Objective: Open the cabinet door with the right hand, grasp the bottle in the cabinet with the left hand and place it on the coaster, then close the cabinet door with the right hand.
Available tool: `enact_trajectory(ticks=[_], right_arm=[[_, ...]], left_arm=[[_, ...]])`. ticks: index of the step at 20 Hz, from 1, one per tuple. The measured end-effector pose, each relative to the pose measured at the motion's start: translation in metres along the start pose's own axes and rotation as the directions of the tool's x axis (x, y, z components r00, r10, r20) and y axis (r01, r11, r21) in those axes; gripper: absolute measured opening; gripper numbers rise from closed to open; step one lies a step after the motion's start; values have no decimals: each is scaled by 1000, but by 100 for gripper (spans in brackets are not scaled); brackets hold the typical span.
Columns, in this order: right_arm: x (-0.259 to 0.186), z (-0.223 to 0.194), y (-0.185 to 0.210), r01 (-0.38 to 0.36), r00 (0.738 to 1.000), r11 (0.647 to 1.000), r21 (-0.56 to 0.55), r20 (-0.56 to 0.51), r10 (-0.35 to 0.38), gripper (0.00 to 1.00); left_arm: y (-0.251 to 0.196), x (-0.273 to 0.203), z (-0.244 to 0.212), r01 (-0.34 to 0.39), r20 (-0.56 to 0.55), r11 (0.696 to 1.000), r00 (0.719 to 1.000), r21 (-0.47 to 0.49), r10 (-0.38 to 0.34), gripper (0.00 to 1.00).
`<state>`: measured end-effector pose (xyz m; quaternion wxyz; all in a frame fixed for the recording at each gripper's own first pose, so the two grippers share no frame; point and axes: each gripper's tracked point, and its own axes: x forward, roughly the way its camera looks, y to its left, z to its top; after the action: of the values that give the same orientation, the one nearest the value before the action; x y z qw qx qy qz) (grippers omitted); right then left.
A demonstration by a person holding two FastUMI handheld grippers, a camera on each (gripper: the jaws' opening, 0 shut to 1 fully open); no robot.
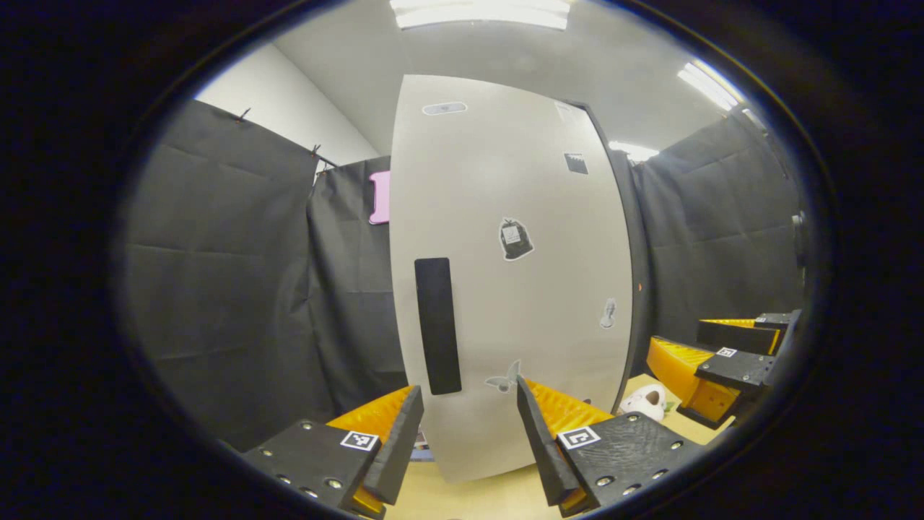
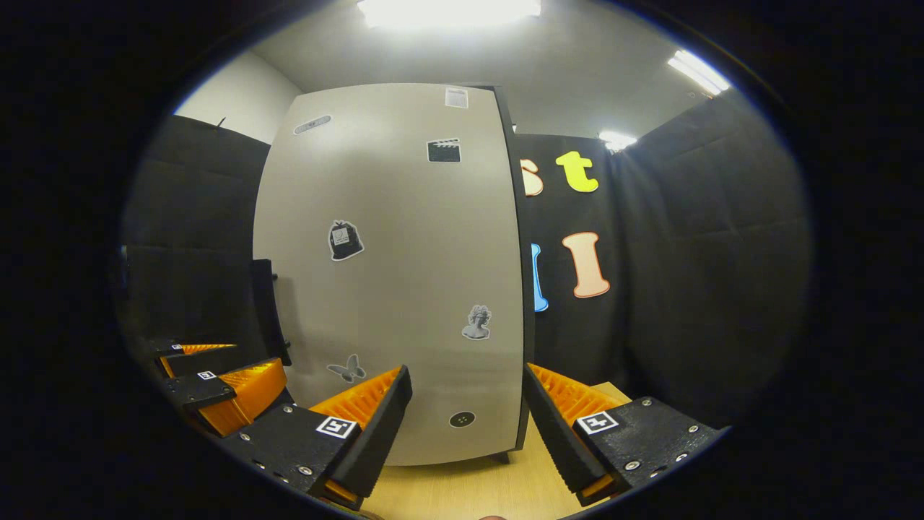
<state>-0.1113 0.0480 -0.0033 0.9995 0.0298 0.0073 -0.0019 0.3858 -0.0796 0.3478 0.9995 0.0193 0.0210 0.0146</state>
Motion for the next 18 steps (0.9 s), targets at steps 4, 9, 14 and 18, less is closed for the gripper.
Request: enact_trajectory(ticks=[4,9,14,18], right_arm=[[-4,0,-2,4,1000,1000,-6,4,-4,95],[-9,3,-1,-1,1000,1000,-24,9,1,95],[-12,0,-3,4,1000,1000,-14,4,-4,95],[-9,-2,-4,3,1000,1000,-3,-7,-3,95]], left_arm=[[-3,-2,2,11,5,1000,1000,-3,-11,75],[-7,-5,3,25,5,1000,1000,-19,-25,75],[-8,-4,5,24,2,999,1000,-30,-23,75],[-8,-5,4,32,-5,999,999,-27,-33,75]])
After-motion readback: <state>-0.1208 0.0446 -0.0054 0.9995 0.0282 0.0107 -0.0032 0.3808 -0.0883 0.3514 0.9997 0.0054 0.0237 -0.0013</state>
